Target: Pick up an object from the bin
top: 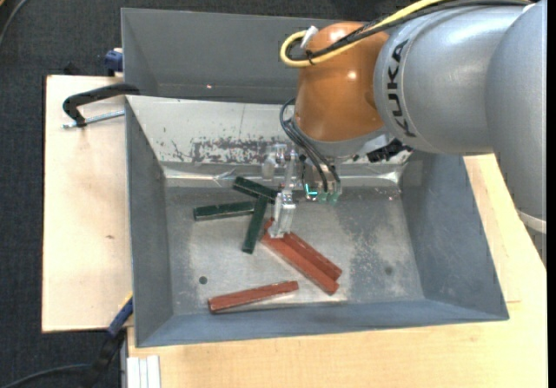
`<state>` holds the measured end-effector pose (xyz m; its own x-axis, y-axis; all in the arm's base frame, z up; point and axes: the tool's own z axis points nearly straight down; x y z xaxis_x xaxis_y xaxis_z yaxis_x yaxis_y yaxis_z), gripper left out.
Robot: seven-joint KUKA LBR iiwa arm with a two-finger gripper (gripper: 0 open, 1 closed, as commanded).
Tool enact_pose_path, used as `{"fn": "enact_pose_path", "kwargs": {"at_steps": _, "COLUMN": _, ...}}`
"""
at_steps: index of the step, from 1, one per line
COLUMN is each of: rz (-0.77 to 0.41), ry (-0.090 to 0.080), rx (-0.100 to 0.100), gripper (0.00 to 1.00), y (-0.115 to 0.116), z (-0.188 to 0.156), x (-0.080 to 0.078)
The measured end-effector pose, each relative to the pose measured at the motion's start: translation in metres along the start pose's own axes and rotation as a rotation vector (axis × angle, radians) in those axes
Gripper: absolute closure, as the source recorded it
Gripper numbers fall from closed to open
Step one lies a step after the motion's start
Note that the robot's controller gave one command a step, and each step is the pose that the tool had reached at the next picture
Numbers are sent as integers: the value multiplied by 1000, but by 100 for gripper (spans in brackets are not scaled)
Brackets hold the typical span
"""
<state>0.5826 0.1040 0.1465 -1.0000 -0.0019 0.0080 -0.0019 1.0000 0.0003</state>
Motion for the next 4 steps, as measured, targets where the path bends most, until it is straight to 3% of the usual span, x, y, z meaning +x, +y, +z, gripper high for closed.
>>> {"fn": "enact_pose_path", "kwargs": {"at_steps": 1, "rz": 277, "ry": -11, "rx": -3, "gripper": 0, "y": 36, "z": 75, "x": 5}}
{"fn": "enact_pose_path", "kwargs": {"at_steps": 2, "rz": 278, "ry": -12, "rx": -4, "gripper": 100, "y": 35, "z": 75, "x": 5}}
{"fn": "enact_pose_path", "kwargs": {"at_steps": 3, "rz": 283, "ry": -17, "rx": -9, "gripper": 100, "y": 92, "z": -36, "x": 55}}
{"fn": "enact_pose_path", "kwargs": {"at_steps": 4, "rz": 302, "ry": -16, "rx": -6, "gripper": 100, "y": 81, "z": -74, "x": 65}}
